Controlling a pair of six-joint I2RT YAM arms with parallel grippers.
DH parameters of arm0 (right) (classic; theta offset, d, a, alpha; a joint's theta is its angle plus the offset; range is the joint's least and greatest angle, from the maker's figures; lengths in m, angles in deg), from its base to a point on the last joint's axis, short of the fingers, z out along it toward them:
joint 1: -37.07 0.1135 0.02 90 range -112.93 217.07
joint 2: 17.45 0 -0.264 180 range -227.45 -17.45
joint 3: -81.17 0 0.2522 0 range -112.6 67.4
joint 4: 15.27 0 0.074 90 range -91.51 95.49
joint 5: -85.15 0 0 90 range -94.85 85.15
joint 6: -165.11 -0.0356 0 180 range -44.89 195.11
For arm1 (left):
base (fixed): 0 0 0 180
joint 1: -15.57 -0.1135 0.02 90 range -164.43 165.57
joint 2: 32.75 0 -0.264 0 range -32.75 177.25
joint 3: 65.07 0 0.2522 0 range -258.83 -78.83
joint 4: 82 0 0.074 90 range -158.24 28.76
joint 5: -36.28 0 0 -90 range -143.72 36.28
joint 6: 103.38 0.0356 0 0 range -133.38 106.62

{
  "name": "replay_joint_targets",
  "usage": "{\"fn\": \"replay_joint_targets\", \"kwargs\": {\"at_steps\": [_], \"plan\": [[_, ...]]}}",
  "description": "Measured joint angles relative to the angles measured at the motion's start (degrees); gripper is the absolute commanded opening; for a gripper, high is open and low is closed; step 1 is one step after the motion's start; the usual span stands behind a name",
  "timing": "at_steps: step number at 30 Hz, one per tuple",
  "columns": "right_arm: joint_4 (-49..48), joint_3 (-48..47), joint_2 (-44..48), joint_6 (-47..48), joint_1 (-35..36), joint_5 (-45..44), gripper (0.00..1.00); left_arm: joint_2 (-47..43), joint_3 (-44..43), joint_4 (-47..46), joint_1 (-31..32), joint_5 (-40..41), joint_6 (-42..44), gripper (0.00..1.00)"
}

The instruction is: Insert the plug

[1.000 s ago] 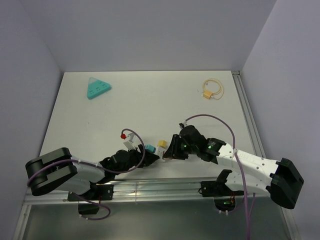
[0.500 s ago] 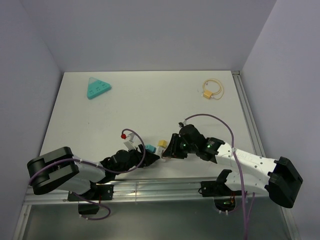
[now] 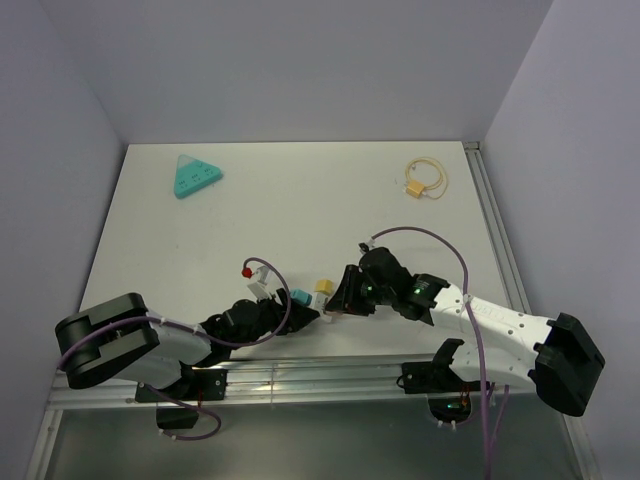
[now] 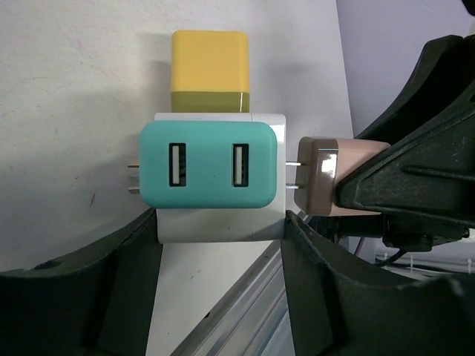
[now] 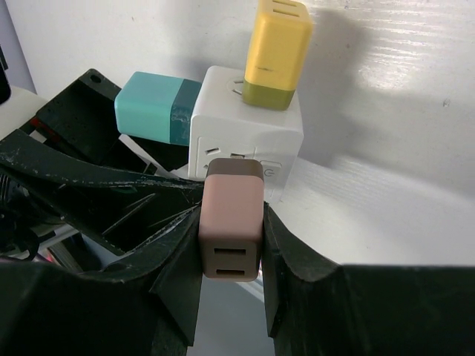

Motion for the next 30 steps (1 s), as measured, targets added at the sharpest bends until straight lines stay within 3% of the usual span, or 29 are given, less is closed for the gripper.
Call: {"fn": "replay_joint_targets", "kwargs": {"at_steps": [13,30], "plan": [[-1.9,-0.1,-2.4,-0.7,-0.7,1.8,0.00,0.7,0.0,-0.8,-0.2,0.2,-0.9,0.00],[9.5,-13.5,-14.9,9.1,-1.7,3.5,0.00,2.1,-0.2,-1.7,-0.3,0.4,-0.7,0.00]]}}
